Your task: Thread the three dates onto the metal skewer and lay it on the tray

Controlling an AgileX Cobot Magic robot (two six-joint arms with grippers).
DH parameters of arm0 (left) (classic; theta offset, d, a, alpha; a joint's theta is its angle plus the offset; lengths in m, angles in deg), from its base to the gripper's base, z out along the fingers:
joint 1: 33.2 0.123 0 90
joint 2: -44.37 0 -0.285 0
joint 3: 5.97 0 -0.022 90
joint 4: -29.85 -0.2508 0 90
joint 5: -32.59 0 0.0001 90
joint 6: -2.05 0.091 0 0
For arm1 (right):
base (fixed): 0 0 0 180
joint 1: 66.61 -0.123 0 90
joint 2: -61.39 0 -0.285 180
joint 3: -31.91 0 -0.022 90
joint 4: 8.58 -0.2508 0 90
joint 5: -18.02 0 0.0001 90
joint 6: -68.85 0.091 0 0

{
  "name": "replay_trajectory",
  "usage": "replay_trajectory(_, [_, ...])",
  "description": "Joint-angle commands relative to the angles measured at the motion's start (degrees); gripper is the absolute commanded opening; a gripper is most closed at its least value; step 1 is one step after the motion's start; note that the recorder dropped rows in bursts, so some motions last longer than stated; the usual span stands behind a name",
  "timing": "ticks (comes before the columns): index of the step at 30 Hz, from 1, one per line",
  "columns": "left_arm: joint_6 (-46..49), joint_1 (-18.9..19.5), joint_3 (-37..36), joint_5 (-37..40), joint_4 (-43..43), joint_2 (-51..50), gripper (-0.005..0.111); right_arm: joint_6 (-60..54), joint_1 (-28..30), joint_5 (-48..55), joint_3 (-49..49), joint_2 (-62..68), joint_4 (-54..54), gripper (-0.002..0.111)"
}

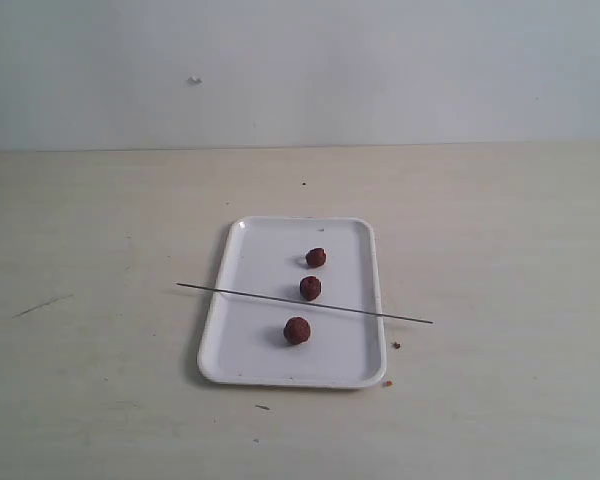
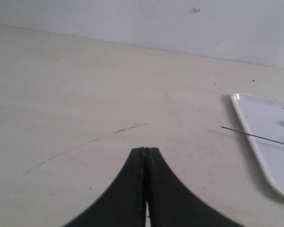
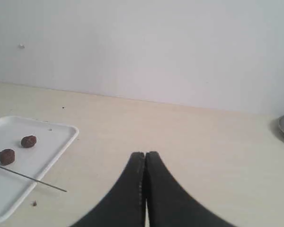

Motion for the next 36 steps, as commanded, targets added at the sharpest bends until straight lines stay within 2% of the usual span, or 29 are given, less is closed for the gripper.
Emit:
replay_trajectory(1, [-0.13,0.12,-0.03,-0.07,0.22,0.35,0.0,-0.49,0.3,-1.24,-0.25,-0.35,0.49,0.0])
replay_trajectory(6, [-0.13,0.12,-0.03,-0.07,0.22,0.35,0.0,-0.33,0.3,-4.38,-0.25,-0.35,0.01,0.0])
replay_trajectory(8, [-0.13,0.12,-0.03,-0.07,0.22,0.35,0.0,1.92,0.3,-8.16,-0.25,-0.35,-5.58,0.0])
replay_trajectory(12, [-0.13,0.12,-0.03,-0.07,0.22,0.35,0.0,14.16,0.3,-10.73,-0.25,-0.35,-18.11,0.0])
replay_trajectory(18, [-0.13,0.12,-0.03,-0.07,0.22,0.35,0.0,14.53,0.3,-16.17,-0.25,-0.35,-18.61,0.0])
replay_trajectory(23, [-0.13,0.12,-0.03,-0.07,0.22,0.35,0.0,17.45,0.18,-31.84,-0.25,-0.35,-19.71,0.0])
replay_trajectory(25, [-0.13,0.12,-0.03,-0.07,0.22,0.35,0.0,18.71,0.18,-34.85,0.22,-0.35,-19.11,0.0])
replay_trajectory(30, [-0.13,0.12,-0.03,-0.07,0.22,0.35,0.0,15.73,0.18,-34.8,10.1,5.02,-18.94,0.0])
replay_trajectory(33, [-0.13,0.12,-0.03,-0.07,0.22,0.35,0.0,9.77,0.18,-34.31,17.37,15.29,-16.3,0.0])
replay_trajectory(36, [-0.13,0.12,-0.03,-0.07,0.22,0.35,0.0,3.28,0.18,-28.19,26.28,30.44,-11.8,0.0])
